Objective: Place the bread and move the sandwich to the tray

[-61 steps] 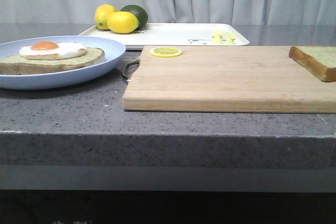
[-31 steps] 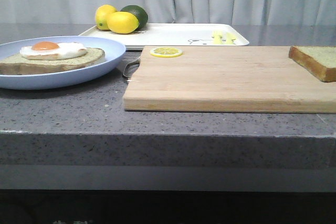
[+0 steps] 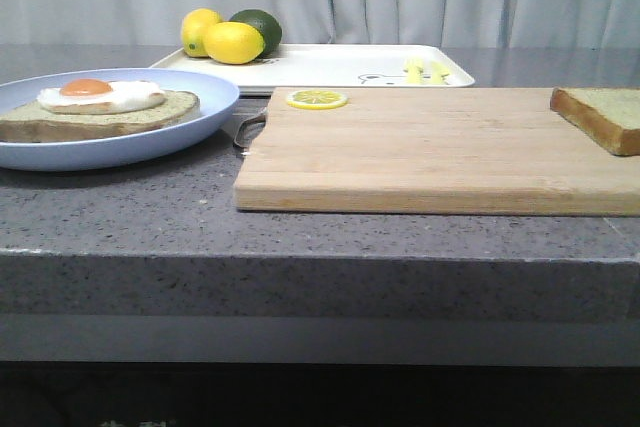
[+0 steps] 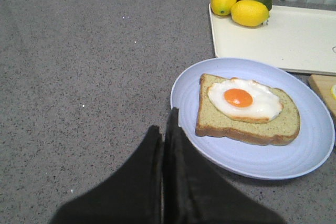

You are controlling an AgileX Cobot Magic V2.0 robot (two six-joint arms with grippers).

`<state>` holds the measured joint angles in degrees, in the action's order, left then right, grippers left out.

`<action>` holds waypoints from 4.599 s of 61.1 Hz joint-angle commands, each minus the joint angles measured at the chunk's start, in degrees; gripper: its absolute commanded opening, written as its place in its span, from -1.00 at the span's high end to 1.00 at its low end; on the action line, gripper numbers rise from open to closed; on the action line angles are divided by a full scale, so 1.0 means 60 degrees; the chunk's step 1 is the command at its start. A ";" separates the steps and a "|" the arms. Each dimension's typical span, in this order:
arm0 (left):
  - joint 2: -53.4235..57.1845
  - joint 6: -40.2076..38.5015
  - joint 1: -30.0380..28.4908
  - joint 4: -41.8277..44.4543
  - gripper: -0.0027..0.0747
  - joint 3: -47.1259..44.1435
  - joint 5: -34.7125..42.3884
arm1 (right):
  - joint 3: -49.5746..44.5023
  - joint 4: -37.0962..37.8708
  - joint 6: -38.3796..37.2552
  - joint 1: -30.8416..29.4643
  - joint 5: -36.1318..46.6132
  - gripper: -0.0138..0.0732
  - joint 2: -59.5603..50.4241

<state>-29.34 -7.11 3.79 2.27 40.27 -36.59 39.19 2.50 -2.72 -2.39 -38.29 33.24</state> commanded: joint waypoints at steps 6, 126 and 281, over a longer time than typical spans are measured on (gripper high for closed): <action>-0.0131 -0.0016 0.0008 0.0195 0.96 0.0180 0.0764 | 0.0329 0.0147 0.0015 -0.0043 0.0099 0.84 0.0527; -0.0146 -0.0002 0.0008 0.0187 -0.18 0.0180 0.0869 | 0.4803 -0.9952 0.7815 -0.6023 -0.5730 -0.49 1.0575; -0.0146 -0.0002 0.0008 0.0187 -0.18 0.0180 0.0869 | 0.7774 -1.8250 0.6095 0.6542 0.3722 0.42 1.2312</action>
<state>-29.55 -6.98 3.79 3.44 39.88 -36.11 82.88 -103.50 34.49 36.80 -14.18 109.36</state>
